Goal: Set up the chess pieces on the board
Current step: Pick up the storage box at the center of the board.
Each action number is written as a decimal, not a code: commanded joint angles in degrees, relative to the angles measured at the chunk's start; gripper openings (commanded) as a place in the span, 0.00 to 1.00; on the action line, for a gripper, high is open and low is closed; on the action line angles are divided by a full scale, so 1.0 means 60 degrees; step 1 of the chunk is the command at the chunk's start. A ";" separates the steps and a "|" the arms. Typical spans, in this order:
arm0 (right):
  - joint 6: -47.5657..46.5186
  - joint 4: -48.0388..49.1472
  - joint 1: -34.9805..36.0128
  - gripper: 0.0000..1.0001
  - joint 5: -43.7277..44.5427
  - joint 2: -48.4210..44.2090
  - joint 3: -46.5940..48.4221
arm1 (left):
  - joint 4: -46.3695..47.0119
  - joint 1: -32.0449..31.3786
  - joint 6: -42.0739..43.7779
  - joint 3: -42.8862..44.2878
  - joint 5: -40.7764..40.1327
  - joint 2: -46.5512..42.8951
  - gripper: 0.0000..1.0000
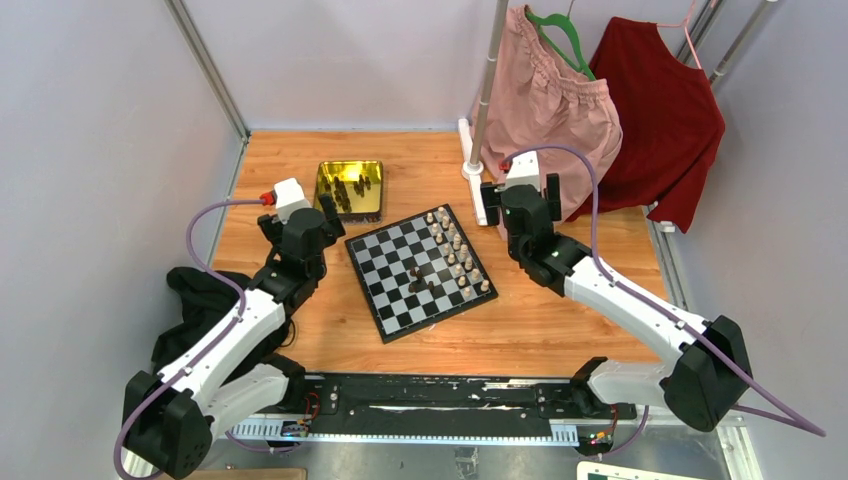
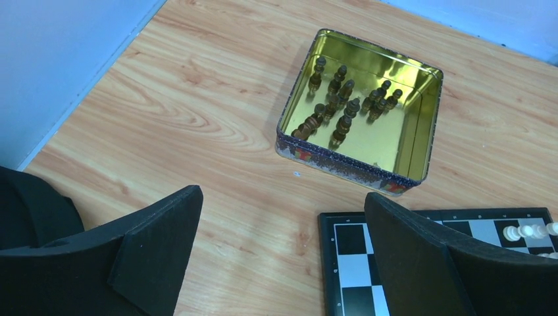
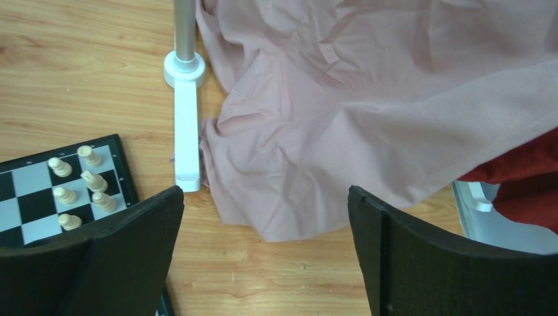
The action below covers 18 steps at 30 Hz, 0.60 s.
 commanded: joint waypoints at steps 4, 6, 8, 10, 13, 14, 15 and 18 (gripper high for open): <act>0.0103 -0.0085 -0.0100 0.90 -0.2011 0.1603 0.1654 | -0.0393 -0.0089 -0.1006 0.0590 -0.0959 -0.0218 1.00; 0.0302 -0.1013 -0.0103 0.86 -0.2296 0.2715 0.2943 | -0.0593 -0.0089 -0.1157 0.0856 -0.1058 -0.0163 1.00; 0.0466 -0.1622 -0.0099 0.84 -0.2554 0.3817 0.4204 | -0.0822 -0.0078 -0.1281 0.1174 -0.1144 -0.0027 1.00; 0.0609 -0.1946 -0.0101 0.83 -0.2892 0.4911 0.5344 | -0.0993 -0.0049 -0.1363 0.1454 -0.1212 0.0193 1.00; 0.0761 -0.2245 -0.0099 0.82 -0.3530 0.6072 0.6519 | -0.1094 0.0076 -0.1543 0.1695 -0.1183 0.0481 1.00; 0.0787 -0.2304 -0.0091 0.82 -0.3715 0.6383 0.6805 | -0.1098 0.0159 -0.1639 0.1717 -0.1112 0.0553 1.00; 0.0815 -0.2363 -0.0098 0.82 -0.3888 0.6649 0.7124 | -0.1099 0.0264 -0.1738 0.1709 -0.1008 0.0607 1.00; 0.0859 -0.2627 -0.0098 0.81 -0.4423 0.7446 0.7970 | -0.0997 0.0639 -0.1999 0.1591 -0.0728 0.0754 1.00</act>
